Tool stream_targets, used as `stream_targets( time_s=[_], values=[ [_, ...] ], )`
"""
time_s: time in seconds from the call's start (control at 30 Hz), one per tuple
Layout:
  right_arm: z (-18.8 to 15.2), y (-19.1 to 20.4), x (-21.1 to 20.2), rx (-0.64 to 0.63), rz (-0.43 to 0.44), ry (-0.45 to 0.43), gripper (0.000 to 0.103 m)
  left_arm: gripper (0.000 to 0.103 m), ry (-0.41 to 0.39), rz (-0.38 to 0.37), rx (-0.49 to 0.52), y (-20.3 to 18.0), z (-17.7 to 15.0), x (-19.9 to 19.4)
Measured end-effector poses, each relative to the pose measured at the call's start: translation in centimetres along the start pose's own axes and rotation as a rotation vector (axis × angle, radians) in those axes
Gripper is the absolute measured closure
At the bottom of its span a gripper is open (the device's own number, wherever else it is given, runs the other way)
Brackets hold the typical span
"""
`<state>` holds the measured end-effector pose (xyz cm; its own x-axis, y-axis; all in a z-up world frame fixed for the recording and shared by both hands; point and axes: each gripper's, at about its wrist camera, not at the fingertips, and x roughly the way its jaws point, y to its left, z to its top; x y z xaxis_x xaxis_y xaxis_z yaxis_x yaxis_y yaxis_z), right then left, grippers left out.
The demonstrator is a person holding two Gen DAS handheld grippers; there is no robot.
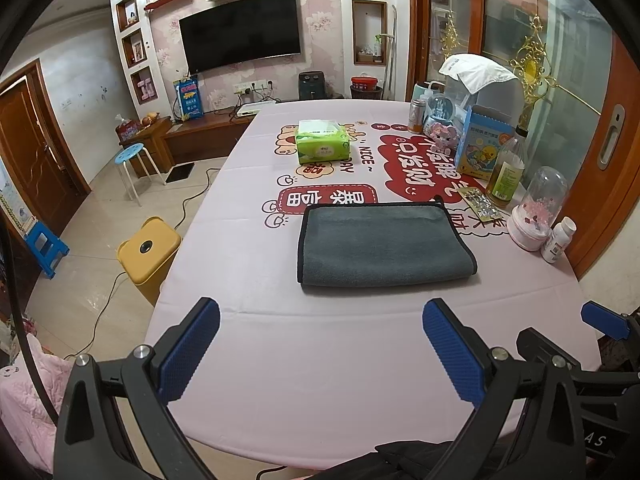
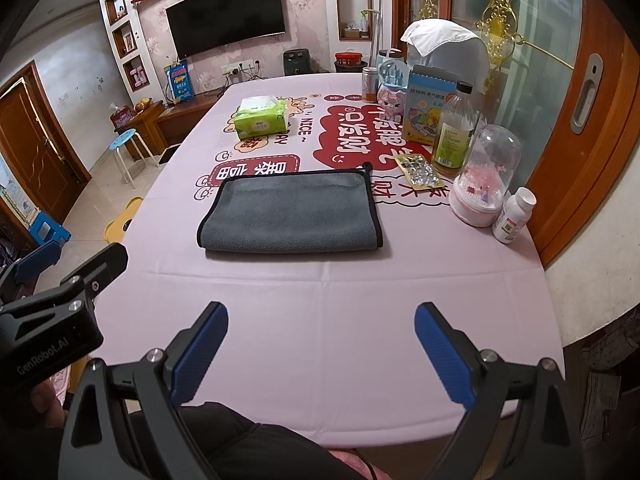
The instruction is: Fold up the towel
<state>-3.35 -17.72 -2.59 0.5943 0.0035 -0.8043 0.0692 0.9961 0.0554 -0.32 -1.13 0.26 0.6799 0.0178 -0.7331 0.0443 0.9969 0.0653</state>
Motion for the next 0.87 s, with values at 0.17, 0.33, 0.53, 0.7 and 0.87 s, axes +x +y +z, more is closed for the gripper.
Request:
stream_targets(
  time_s=[0.17, 0.33, 0.53, 0.7, 0.87],
  values=[
    [-0.04, 0.03, 0.02, 0.001, 0.000, 0.001, 0.008, 0.002, 0.001, -0.001, -0.001, -0.22, -0.05, 0.09],
    [0.08, -0.01, 0.01, 0.000, 0.001, 0.001, 0.008, 0.002, 0.002, -0.002, -0.001, -0.19, -0.02, 0.08],
    [0.08, 0.01, -0.01, 0.001, 0.002, 0.003, 0.008, 0.002, 0.002, -0.002, -0.002, -0.14, 0.02, 0.07],
    [0.15, -0.02, -0.04, 0.001, 0.002, 0.003, 0.008, 0.002, 0.003, -0.002, -0.002, -0.07, 0.05, 0.05],
    [0.02, 0.02, 0.03, 0.002, 0.002, 0.003, 0.008, 0.002, 0.005, -0.004, -0.002, -0.27, -0.03, 0.06]
  ],
)
